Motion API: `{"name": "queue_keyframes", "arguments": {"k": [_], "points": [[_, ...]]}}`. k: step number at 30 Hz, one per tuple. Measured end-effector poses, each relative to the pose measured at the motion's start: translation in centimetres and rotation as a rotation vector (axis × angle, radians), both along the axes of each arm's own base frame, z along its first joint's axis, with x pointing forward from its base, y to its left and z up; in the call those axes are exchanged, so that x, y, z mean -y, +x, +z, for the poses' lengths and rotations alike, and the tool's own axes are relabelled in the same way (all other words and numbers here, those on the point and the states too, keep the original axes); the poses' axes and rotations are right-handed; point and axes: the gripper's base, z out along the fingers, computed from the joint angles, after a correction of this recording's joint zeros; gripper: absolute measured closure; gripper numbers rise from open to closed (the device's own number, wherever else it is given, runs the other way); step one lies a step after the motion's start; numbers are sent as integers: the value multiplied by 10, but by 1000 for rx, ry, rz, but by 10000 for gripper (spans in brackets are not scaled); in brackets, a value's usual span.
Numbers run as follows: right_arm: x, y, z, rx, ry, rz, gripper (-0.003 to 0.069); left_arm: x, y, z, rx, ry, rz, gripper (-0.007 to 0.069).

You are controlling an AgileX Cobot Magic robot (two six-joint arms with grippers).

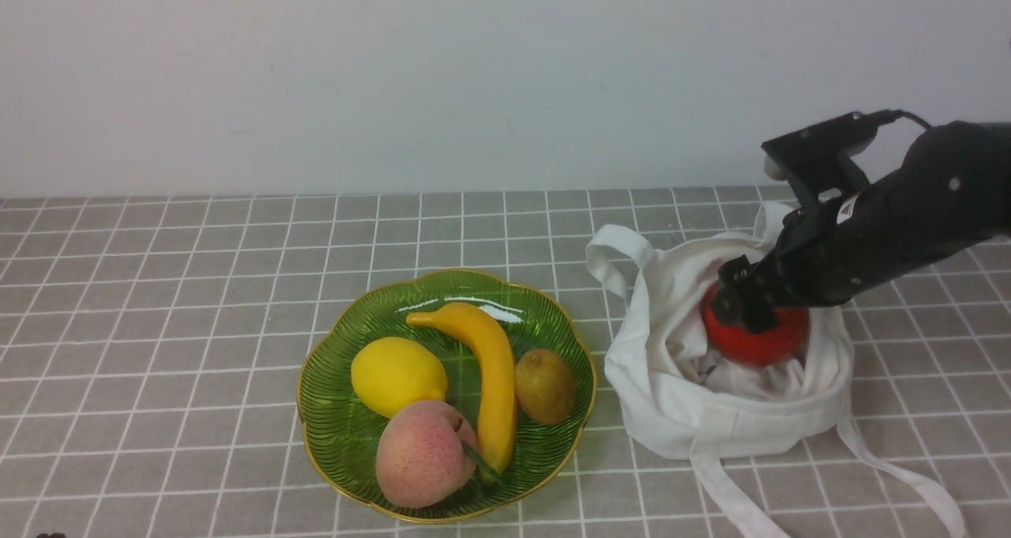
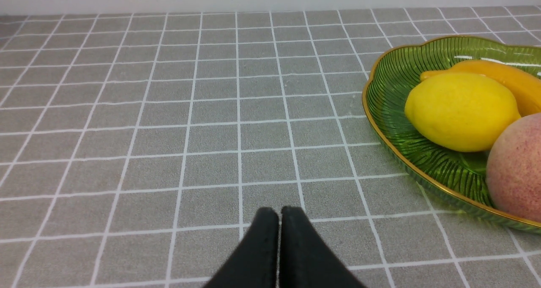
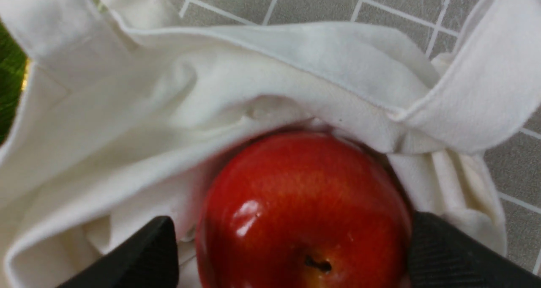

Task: Take the fruit out of the bag on the grey coffee tablecloth and place them on the plate.
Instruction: 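Reach into the cloth bag and grasp a fruit with the right gripper, then move the held fruit onto the glass plate with the right gripper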

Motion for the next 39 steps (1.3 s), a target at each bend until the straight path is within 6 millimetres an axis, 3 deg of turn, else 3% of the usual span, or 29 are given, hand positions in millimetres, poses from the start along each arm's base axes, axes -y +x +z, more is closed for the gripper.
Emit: {"name": "queue_keyframes", "arguments": {"k": [9,15,21,25,27,28,32,35,39], "points": [[-1,7,-16,-12,-21,6,-32,0,0,0,0,0,0,632],[-1,7,-18,-29,-13,-10,73,0,0,0,0,0,0,632],[1,-3,-10,-92,-19,-5,72,0,0,0,0,0,0,632],[2,-17,15,-93,1,-5,72,0,0,0,0,0,0,632],[3,-31,47,-37,55,-11,72,0,0,0,0,0,0,632],[3,-32,49,-30,57,-11,72,0,0,0,0,0,0,632],[4,-55,91,73,145,2,72,0,0,0,0,0,0,632],[0,-66,112,145,209,48,72,0,0,0,0,0,0,632],[-15,-72,121,190,281,129,72,0,0,0,0,0,0,632]]}}
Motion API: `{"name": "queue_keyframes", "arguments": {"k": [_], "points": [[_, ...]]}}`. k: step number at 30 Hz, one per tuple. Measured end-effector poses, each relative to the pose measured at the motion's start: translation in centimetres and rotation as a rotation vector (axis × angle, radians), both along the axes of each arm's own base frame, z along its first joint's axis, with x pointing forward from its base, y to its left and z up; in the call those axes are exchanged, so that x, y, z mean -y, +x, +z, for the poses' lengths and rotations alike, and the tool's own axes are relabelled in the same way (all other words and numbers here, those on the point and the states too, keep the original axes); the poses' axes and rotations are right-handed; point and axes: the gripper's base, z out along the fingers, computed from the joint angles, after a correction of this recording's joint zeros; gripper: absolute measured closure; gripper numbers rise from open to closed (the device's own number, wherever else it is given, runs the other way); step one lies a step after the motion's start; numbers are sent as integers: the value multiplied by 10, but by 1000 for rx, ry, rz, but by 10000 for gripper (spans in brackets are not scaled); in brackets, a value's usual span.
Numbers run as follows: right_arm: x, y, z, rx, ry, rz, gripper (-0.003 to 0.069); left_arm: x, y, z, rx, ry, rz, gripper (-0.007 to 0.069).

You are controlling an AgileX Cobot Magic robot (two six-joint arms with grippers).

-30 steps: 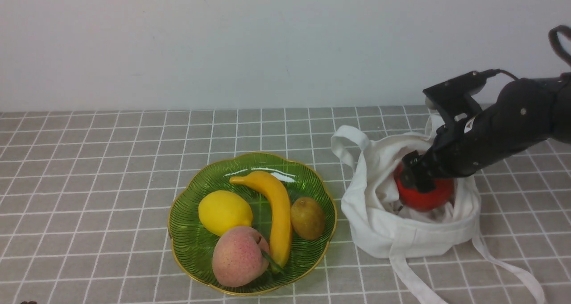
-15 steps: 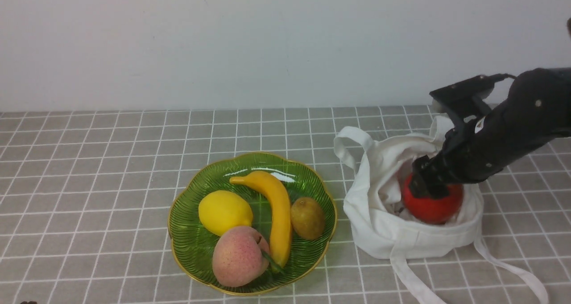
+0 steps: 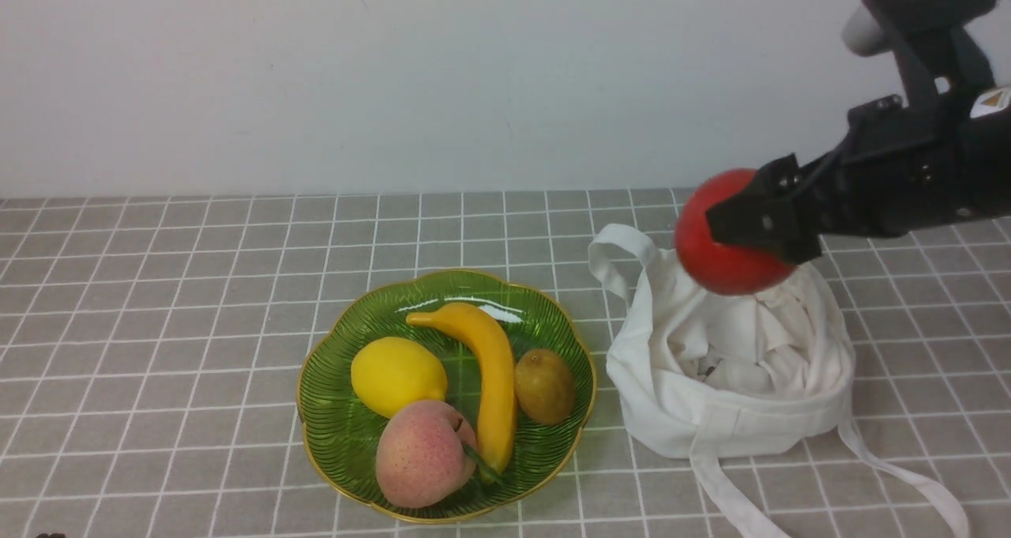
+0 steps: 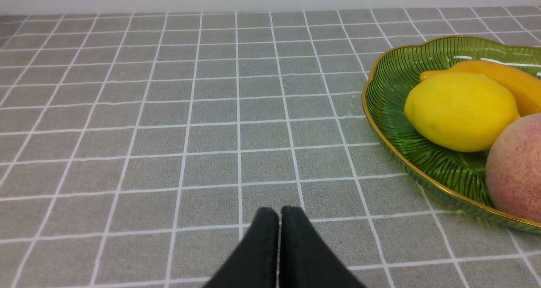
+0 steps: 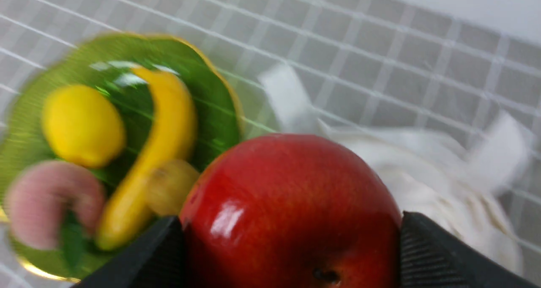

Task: Take the fruit out of the bag on the grey coffee tablecloth and place them on the plate.
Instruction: 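Move the held fruit onto the glass plate with the right gripper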

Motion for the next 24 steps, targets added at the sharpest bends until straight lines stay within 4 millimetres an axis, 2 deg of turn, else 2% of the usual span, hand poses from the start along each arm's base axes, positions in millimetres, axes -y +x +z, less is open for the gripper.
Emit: {"name": "queue_keyframes", "arguments": {"k": [1,3,7,9,10,15,17,19,24], "points": [[-16,-1,0,5,51,56,72,0,0,0,0,0,0,632],[-32,0,-5,-3,70,112,72,0,0,0,0,0,0,632],[-78,13,-22,-40,63,243,72,0,0,0,0,0,0,632],[-92,19,-28,-50,59,270,72,0,0,0,0,0,0,632],[-108,26,-39,-70,50,297,72,0,0,0,0,0,0,632],[-147,50,-79,-102,7,329,72,0,0,0,0,0,0,632],[-150,55,-85,-102,-1,324,72,0,0,0,0,0,0,632],[-156,65,-100,-124,-7,302,72,0,0,0,0,0,0,632],[-159,71,-116,-156,-16,290,69,0,0,0,0,0,0,632]]}}
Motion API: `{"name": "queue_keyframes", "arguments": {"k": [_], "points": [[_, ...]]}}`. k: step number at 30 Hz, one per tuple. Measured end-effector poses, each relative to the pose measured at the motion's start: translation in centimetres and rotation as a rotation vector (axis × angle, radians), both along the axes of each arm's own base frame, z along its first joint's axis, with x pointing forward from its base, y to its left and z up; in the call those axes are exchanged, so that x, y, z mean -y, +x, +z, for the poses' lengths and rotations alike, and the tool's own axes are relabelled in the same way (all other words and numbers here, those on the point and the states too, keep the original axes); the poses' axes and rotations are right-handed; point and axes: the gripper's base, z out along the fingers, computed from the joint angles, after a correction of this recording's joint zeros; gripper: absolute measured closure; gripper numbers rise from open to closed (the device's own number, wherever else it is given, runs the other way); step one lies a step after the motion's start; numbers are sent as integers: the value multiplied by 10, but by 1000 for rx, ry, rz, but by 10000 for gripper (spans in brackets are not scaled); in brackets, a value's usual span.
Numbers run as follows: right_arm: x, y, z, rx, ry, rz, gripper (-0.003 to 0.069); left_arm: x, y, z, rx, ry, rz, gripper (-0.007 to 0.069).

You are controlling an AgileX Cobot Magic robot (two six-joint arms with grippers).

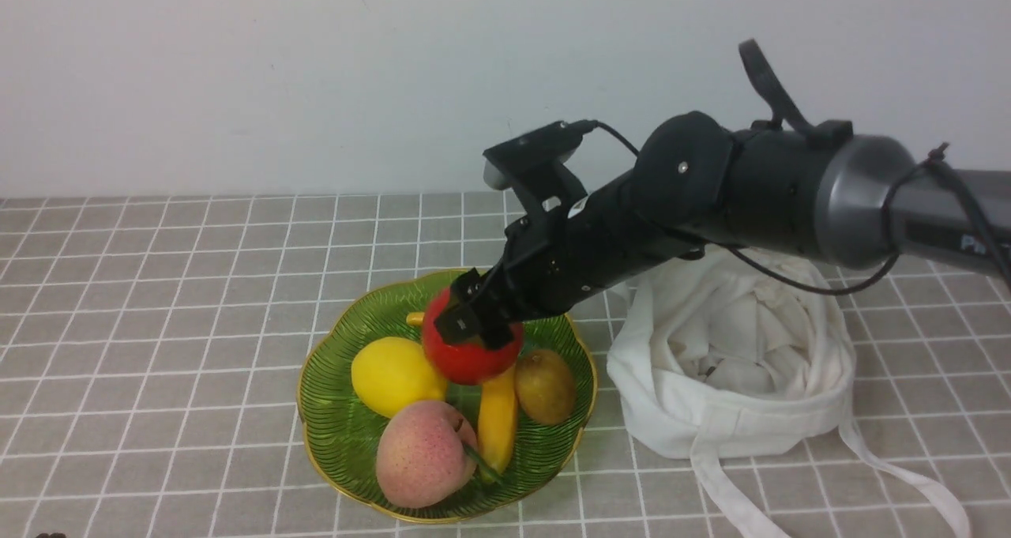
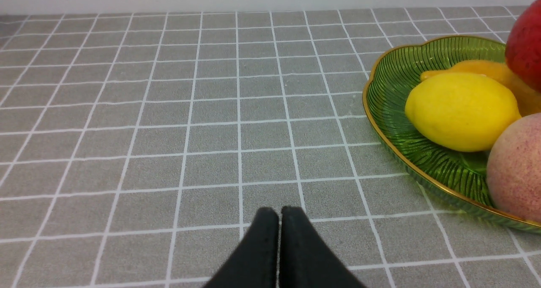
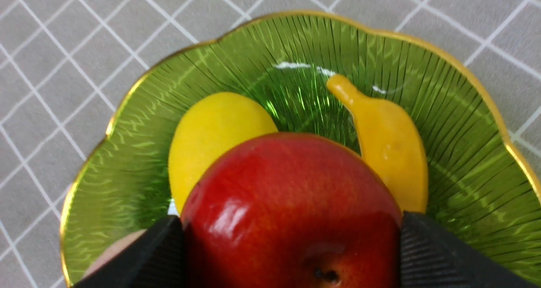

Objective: Take the fruit out of the bag on the grey coffee tablecloth and place them on the plate.

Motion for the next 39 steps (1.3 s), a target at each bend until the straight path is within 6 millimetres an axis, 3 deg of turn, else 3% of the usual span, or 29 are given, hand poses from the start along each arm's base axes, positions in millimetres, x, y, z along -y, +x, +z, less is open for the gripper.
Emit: {"name": "queue_keyframes", "arguments": {"k": [6,12,16,20,22,23,25,26,28,29,31,32,33,35,36,37,38,39], "points": [[-2,2,-1,-5,22,-21,-24,0,0,0,0,0,0,632],[-5,2,2,-8,43,-27,-32,0,0,0,0,0,0,632],[-2,-1,19,-6,50,5,-32,0,0,0,0,0,0,632],[25,-6,97,80,106,13,34,0,0,0,0,0,0,632],[35,-8,116,113,118,-5,59,0,0,0,0,0,0,632],[54,-15,146,146,131,-45,132,0,0,0,0,0,0,632],[68,-21,164,175,134,-75,182,0,0,0,0,0,0,632],[91,-33,191,218,128,-124,276,0,0,0,0,0,0,632],[118,-51,217,283,103,-180,382,0,0,0,0,0,0,632],[136,-65,233,320,81,-223,479,0,0,0,0,0,0,632],[170,-97,263,414,40,-315,597,0,0,0,0,0,0,632],[181,-110,273,452,31,-353,629,0,0,0,0,0,0,632],[181,-110,273,452,31,-353,629,0,0,0,0,0,0,632],[213,-162,300,585,29,-472,662,0,0,0,0,0,0,632],[220,-180,305,625,36,-502,666,0,0,0,0,0,0,632],[231,-211,310,695,55,-544,671,0,0,0,0,0,0,632],[232,-215,310,707,64,-552,671,0,0,0,0,0,0,632],[241,-250,309,786,110,-587,672,0,0,0,0,0,0,632]]}}
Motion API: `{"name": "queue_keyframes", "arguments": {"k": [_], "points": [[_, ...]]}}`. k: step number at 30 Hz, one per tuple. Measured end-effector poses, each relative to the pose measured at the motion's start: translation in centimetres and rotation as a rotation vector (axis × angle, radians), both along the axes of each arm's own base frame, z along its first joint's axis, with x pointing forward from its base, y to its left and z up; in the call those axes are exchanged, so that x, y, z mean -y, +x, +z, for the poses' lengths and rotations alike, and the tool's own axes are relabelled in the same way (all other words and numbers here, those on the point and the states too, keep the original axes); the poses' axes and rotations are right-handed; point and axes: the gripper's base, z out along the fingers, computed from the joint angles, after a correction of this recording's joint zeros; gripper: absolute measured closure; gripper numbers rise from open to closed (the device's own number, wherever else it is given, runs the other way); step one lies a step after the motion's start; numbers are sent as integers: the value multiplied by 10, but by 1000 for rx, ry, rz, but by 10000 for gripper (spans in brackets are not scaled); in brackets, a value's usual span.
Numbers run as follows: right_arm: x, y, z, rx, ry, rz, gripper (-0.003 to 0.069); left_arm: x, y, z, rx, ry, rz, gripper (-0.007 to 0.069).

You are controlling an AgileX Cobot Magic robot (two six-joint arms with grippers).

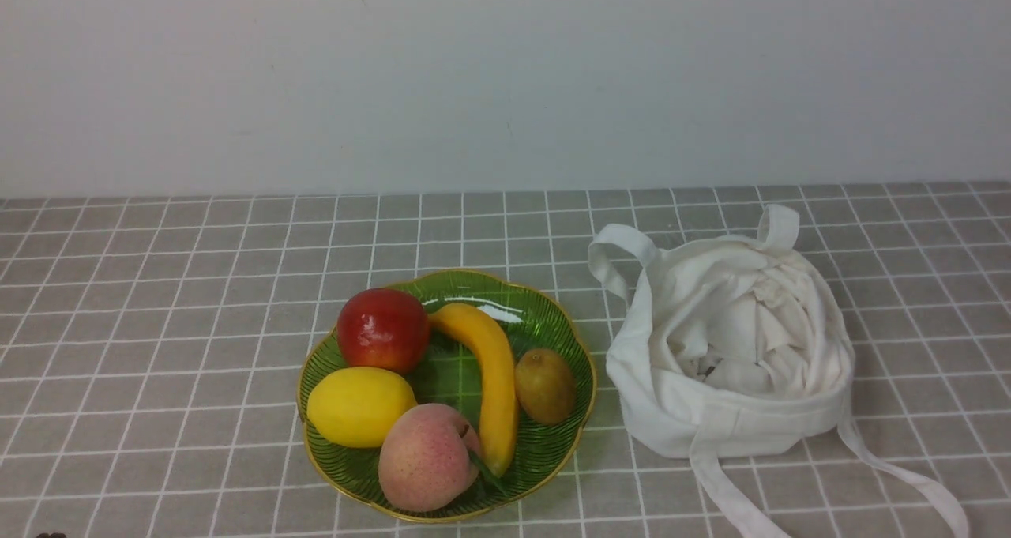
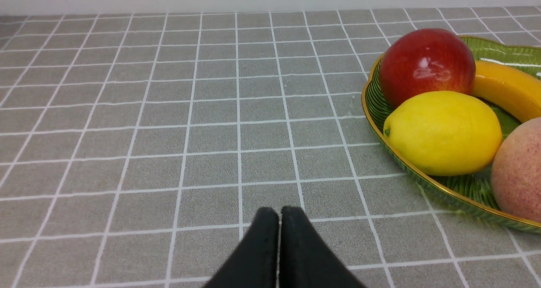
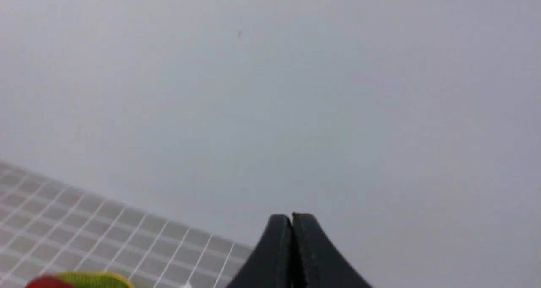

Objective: Take the fruit out of the bag on the grey coffee tablecloth and place them on the plate.

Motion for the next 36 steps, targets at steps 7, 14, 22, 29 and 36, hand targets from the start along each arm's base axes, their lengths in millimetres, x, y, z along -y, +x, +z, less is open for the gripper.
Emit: {"name": "queue_keyframes", "arguments": {"k": [7,14,22,29,36], "points": [[22,-97,-68,358,206,-19,673,0,0,0,0,0,0,632],[29,-118,-147,586,153,-61,673,0,0,0,0,0,0,632],[27,-101,-175,515,100,-79,673,0,0,0,0,0,0,632],[26,-93,-187,441,79,-89,673,0,0,0,0,0,0,632],[26,-79,-218,259,39,-141,673,0,0,0,0,0,0,632]]}}
